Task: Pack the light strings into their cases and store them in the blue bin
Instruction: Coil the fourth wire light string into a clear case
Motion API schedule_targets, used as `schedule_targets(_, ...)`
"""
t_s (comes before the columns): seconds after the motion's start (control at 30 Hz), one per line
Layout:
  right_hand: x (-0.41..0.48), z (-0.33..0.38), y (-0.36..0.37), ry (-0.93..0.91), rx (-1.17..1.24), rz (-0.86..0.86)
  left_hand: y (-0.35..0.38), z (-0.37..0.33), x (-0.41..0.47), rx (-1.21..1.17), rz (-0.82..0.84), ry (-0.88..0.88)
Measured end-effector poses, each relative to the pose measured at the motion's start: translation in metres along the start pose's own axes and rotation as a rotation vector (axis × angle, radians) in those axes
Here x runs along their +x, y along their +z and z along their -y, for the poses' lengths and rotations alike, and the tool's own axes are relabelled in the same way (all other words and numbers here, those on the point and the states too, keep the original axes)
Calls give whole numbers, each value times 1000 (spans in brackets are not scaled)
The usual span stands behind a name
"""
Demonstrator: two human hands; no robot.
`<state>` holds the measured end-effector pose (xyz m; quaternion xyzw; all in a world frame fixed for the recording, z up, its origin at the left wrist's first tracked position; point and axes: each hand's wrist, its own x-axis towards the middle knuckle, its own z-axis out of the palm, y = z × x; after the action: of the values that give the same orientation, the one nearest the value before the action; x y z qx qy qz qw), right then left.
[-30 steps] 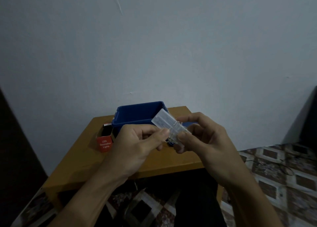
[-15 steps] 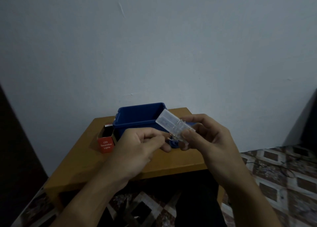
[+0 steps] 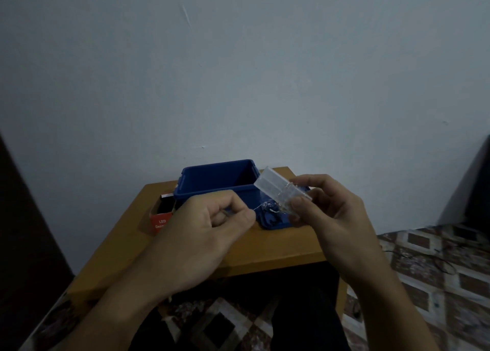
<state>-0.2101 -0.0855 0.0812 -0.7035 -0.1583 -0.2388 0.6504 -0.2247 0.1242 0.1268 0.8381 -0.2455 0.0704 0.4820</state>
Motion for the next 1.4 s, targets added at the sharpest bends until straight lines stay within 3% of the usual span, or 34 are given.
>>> schedule_targets(0.17, -1, -2, 1, 17, -88, 90, -12, -9, 1, 170, 26, 70)
schedule_targets(0.37, -4, -1, 1, 94, -162, 408, -28, -17, 22, 406, 90, 189)
schedule_targets(0.5, -6, 4, -1, 125, 74, 499, -31, -17, 42, 280, 201, 125)
schedule_targets(0.63, -7, 4, -3, 128, 184, 538, -34, 0, 55, -62, 362, -85)
schedule_targets(0.77, -5, 4, -4, 118, 267, 519, -17, 31, 52, -529, 440, -280)
schedule_targets(1.0, -4, 1, -7, 135, 372, 501, 8, 51, 38, -1014, 491, -276)
schedule_targets(1.27, -3, 3, 2, 78, 417, 313, 20, 43, 21, -982, 213, -193)
schedule_targets(1.4, -4, 5, 10, 93, 394, 166, 18, 32, 17, -822, 67, -156)
